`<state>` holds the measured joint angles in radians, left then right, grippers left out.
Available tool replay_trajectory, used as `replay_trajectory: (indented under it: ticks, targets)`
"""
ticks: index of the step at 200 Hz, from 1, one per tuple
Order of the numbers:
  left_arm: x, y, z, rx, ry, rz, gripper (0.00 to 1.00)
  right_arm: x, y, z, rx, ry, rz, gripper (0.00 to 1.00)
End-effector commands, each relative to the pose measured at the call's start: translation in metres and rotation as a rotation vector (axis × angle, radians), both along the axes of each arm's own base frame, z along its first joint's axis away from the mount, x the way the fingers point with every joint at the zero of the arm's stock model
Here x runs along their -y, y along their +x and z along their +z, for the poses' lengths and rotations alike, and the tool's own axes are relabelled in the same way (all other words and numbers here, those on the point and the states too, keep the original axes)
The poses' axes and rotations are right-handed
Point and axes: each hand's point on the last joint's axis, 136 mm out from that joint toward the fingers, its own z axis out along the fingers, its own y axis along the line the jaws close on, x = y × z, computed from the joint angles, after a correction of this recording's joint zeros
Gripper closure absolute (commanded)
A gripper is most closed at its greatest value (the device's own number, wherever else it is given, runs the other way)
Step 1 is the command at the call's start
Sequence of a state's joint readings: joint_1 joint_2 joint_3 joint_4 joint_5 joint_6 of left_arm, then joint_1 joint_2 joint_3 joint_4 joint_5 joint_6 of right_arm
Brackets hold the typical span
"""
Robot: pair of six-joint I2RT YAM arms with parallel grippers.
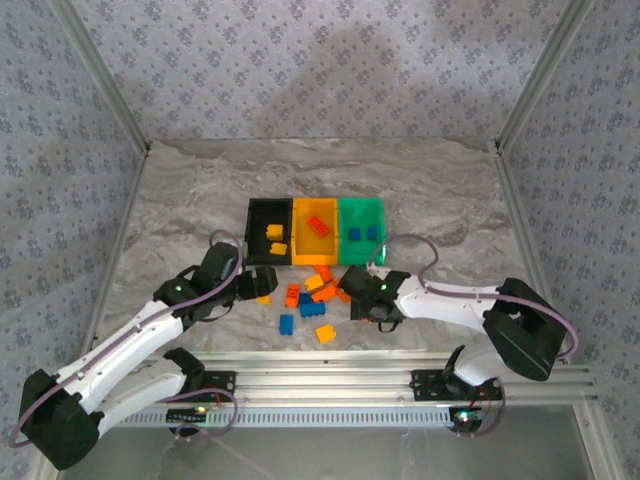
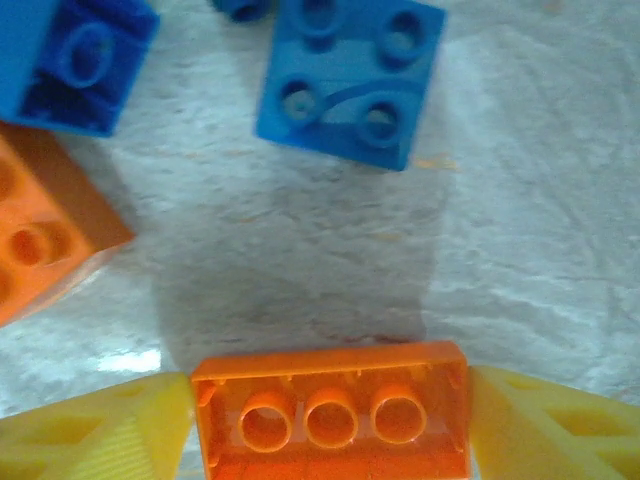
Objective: Sort the legos into containers by color
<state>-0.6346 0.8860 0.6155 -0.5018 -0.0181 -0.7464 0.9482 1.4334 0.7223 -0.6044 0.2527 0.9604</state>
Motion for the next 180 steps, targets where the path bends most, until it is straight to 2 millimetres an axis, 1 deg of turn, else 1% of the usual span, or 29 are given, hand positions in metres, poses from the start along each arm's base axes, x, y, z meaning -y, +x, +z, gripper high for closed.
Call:
replay_trajectory:
  ticks: [1,36,63,91,107,138,159,180]
  targets:
    - [-0.001,0.0,0.0,-0.003,-0.006,0.008,0.13,0.041,-0.019,-0.017,-0.076,-0.17,-0.004,0.22]
    - [-0.002,-0.001,0.0,-0.007,-0.008,0.011,0.13,0.036,-0.01,-0.012,-0.044,-0.159,-0.006,0.17]
    - [-0.001,-0.001,0.0,-0.008,-0.011,0.011,0.13,0.035,-0.004,-0.009,-0.039,-0.142,-0.023,0.17]
    - [-0.001,-0.001,-0.001,-0.009,-0.009,0.009,0.13,0.036,0.007,0.0,-0.013,-0.125,-0.029,0.18]
    - [-0.002,-0.001,-0.001,-0.009,-0.008,0.01,0.13,0.036,0.009,0.001,-0.023,-0.11,-0.035,0.19]
    - [-0.003,-0.003,-0.003,-0.009,-0.007,0.012,0.13,0.037,0.001,-0.011,-0.065,-0.102,-0.045,0.19]
    - [-0.004,-0.003,-0.004,-0.008,-0.007,0.014,0.12,0.034,-0.013,-0.026,-0.129,-0.087,-0.05,0.21]
    - [-0.005,-0.002,-0.004,-0.008,-0.007,0.016,0.12,0.028,-0.022,-0.034,-0.153,-0.073,-0.041,0.26]
